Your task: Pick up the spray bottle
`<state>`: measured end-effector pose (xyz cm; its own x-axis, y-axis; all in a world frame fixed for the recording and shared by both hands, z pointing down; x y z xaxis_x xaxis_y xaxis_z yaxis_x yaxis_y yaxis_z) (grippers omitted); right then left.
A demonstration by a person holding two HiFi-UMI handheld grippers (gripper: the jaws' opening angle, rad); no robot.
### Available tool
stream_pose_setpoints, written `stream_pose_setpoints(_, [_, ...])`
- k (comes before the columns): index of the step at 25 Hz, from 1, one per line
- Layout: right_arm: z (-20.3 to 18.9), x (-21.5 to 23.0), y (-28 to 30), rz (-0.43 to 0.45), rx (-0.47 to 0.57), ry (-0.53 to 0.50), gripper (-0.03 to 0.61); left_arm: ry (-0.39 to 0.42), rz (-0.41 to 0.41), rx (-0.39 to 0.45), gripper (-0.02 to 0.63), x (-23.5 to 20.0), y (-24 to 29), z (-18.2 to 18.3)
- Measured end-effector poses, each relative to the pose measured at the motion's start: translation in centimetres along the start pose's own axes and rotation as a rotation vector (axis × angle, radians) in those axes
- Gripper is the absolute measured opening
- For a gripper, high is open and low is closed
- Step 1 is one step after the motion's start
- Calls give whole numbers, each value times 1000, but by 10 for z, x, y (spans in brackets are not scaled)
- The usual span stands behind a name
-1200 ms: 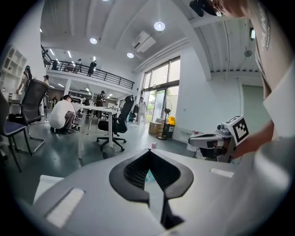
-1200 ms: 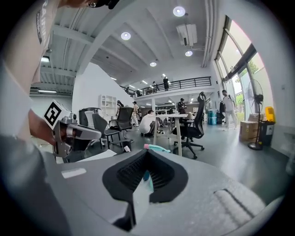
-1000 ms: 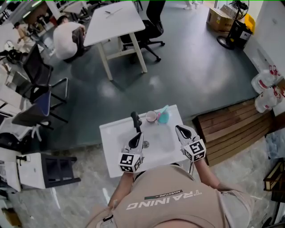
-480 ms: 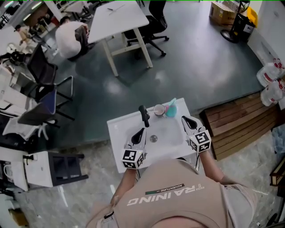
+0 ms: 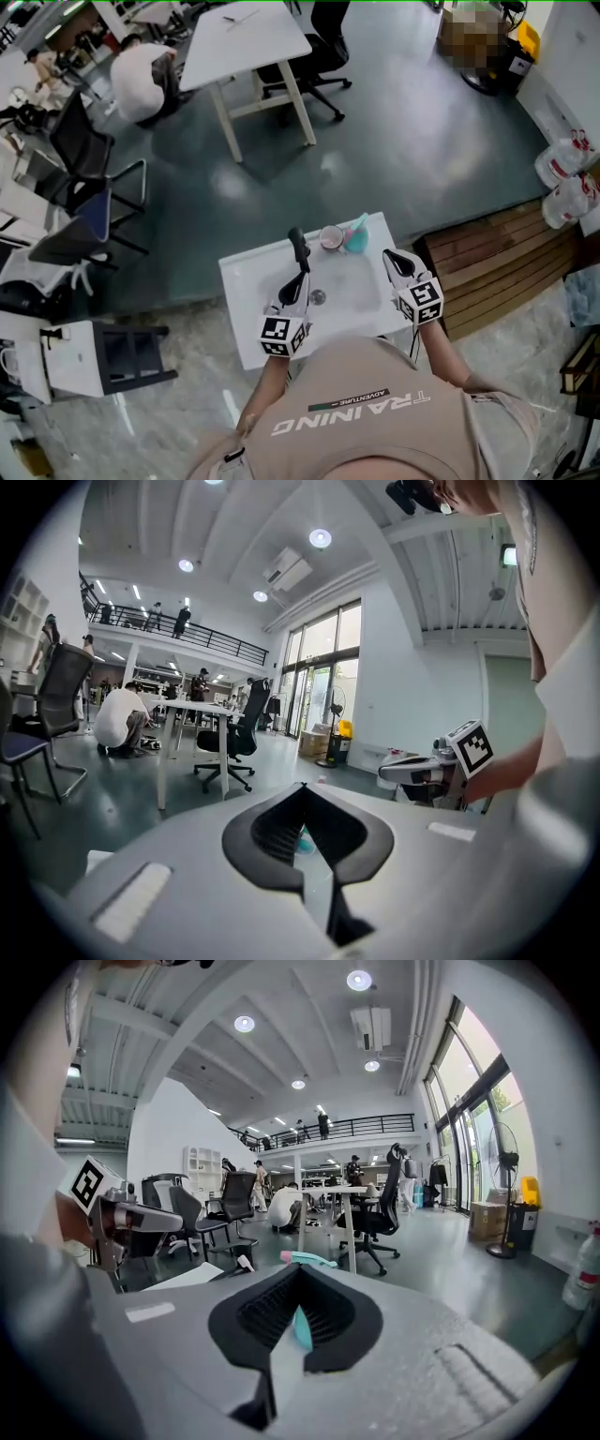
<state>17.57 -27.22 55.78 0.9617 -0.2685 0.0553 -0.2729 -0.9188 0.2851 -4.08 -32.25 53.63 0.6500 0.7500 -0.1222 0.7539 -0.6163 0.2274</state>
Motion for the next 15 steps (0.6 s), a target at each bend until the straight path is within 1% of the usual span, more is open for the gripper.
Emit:
stream_pose_setpoints(4, [-7,7,4,6,-25,-1,3,-19,16,-5,15,3,0,-3])
stream_pose_setpoints(9, [-13,10,13,29,-60,-32,3,-20,44,-18,17,2,-5,-4])
stream_pose_setpoints(15, [-20,21,24,49,-71,-28,3,-39,84,-60,15,5,-9,-13])
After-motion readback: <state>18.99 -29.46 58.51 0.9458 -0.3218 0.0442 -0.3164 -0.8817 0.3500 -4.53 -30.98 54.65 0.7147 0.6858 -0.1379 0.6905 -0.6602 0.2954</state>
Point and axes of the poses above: the fingertips, and each gripper's own axes: y forward along the fingers, x to its right, z out of its top, the point moved 2 cm from there along -y, backward along the fingers, and after that the axes turned 5 degrees about z, right-handed, at the moved point
